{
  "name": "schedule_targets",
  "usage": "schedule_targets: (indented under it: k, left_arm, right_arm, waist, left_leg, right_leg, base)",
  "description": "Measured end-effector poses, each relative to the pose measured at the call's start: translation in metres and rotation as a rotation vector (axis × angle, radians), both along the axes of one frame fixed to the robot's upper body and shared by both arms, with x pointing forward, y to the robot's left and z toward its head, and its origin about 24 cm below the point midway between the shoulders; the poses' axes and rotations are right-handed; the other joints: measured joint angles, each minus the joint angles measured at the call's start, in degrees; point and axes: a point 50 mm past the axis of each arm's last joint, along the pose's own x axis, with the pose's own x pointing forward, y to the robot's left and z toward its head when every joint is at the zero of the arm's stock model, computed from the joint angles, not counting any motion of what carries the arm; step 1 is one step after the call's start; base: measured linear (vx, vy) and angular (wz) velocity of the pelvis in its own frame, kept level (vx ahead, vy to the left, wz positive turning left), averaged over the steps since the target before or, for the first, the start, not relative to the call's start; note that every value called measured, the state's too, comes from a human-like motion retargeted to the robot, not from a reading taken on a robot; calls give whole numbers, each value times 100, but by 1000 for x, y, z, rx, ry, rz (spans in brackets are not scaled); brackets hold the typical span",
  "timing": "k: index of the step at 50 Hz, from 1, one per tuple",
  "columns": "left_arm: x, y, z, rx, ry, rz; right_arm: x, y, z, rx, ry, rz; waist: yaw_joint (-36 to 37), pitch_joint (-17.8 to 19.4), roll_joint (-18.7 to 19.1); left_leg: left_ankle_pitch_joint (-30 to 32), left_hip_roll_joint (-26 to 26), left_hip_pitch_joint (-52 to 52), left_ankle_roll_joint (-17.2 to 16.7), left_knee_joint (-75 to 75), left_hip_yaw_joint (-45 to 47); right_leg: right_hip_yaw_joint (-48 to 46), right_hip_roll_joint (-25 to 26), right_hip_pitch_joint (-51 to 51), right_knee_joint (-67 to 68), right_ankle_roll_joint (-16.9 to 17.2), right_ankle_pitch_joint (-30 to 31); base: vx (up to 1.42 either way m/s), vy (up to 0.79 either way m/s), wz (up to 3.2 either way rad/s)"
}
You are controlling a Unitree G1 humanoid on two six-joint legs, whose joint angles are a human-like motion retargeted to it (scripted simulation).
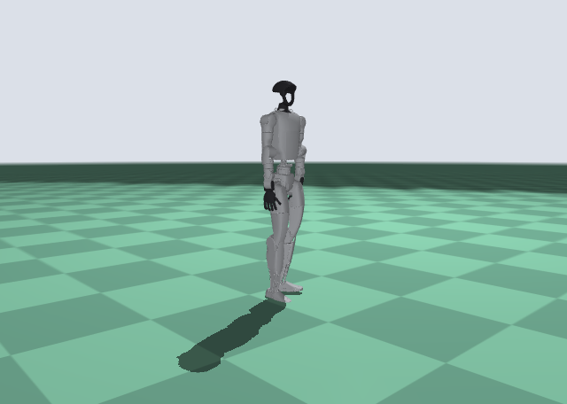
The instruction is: In place motions
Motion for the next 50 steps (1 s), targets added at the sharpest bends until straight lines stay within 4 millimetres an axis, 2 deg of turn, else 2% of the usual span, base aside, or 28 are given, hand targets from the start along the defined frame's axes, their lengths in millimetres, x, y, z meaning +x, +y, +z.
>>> schedule_targets:
  k: [11,17,23,25,28,30,32,35,39,42,45,48,50]
  left_arm:
    - [31,4,-2,5,-112,-30]
    - [33,4,-2,-5,-118,-32]
    - [35,2,-2,-9,-120,-41]
    - [39,2,-2,-14,-130,-52]
    - [48,4,-2,-5,-145,-92]
    - [52,5,-2,9,-156,-124]
    - [50,4,-2,16,-158,-136]
    - [44,3,-3,21,-158,-117]
    - [37,7,-3,54,-132,-145]
    - [36,12,-2,67,-123,-186]
    - [34,12,-2,55,-117,-198]
    - [38,6,-3,38,-130,-153]
    - [43,2,-3,25,-145,-129]
  right_arm:
    - [5,6,0,19,-19,-1]
    - [4,7,0,22,-17,-6]
    - [7,3,0,10,-23,-8]
    - [9,-1,1,4,-28,-11]
    - [7,-5,1,-2,-30,-34]
    - [2,-10,1,-7,-22,-51]
    - [-4,-13,1,-15,-4,-46]
    - [-6,-17,2,-43,13,-7]
    - [-7,-15,1,-49,-7,-39]
    - [-8,-12,1,-31,-8,-81]
    - [-12,-10,0,-25,3,-111]
    - [-10,-11,0,-31,-4,-97]
    - [-4,-10,1,-29,-19,-87]
  waist:
    - [-8,-26,86]
    - [-69,0,150]
    - [-50,182,132]
    - [-93,241,124]
    - [-110,338,71]
    - [123,405,-10]
    - [299,401,-104]
    - [333,289,-139]
    - [123,175,-120]
    - [138,164,-141]
    - [232,106,-47]
    - [178,74,114]
    - [3,92,133]
  left_leg:
    - [-37,85,-34,-123,-20,71]
    - [15,157,-100,-237,-1,209]
    - [162,106,-184,-325,77,248]
    - [370,38,-310,-439,177,71]
    - [380,-82,-434,-622,408,-484]
    - [310,-166,-470,-646,602,-878]
    - [110,-142,-393,-574,686,-816]
    - [-207,283,-236,-444,866,74]
    - [-309,596,-111,-375,1143,102]
    - [-113,706,24,-462,1220,-100]
    - [266,694,236,-717,971,-557]
    - [-96,769,351,-919,564,-4]
    - [-530,653,318,-776,469,215]
  right_leg:
    - [38,50,-80,37,-42,13]
    - [112,77,-170,50,-72,71]
    - [215,-2,-222,31,-58,165]
    - [194,-88,-283,23,-22,191]
    - [-30,-277,-308,13,26,223]
    - [-14,-368,-307,-7,48,275]
    - [33,-458,-319,-14,71,323]
    - [162,-561,-479,9,129,398]
    - [207,-711,-613,18,233,475]
    - [334,-773,-679,21,311,545]
    - [371,-707,-771,23,406,643]
    - [480,-672,-941,48,582,789]
    - [532,-799,-1042,76,707,896]
  base:
    - [0,0,0]
    - [0,0,0]
    - [-2,3,2]
    - [-8,7,49]
    - [-11,7,66]
    - [-7,3,3]
    - [-9,-2,-25]
    - [-17,-4,-18]
    - [-22,-4,14]
    - [-34,-2,-13]
    - [-32,-2,-24]
    - [-49,3,-21]
    - [-59,5,10]
